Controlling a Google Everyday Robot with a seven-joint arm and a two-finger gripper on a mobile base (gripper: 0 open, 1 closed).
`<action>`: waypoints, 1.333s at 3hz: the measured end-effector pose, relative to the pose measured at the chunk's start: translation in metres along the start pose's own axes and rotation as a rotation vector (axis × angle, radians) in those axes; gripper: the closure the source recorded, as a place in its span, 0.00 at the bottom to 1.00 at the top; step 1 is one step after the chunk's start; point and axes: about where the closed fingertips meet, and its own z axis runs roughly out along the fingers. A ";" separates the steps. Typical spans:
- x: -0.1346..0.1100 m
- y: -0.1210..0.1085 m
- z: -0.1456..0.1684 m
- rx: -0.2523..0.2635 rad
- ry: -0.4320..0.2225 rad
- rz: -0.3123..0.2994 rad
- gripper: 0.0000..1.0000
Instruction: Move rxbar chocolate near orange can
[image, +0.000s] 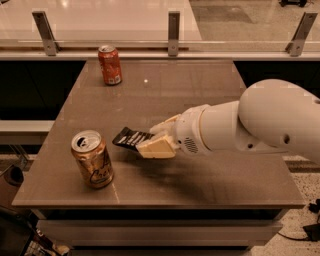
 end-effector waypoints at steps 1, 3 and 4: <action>-0.002 0.001 -0.001 0.001 0.000 -0.005 0.38; -0.006 0.004 -0.002 0.004 0.000 -0.015 0.00; -0.006 0.005 -0.002 0.004 0.000 -0.015 0.00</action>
Offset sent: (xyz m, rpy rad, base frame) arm -0.0008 0.0010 0.0015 -0.0021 -0.0034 0.0014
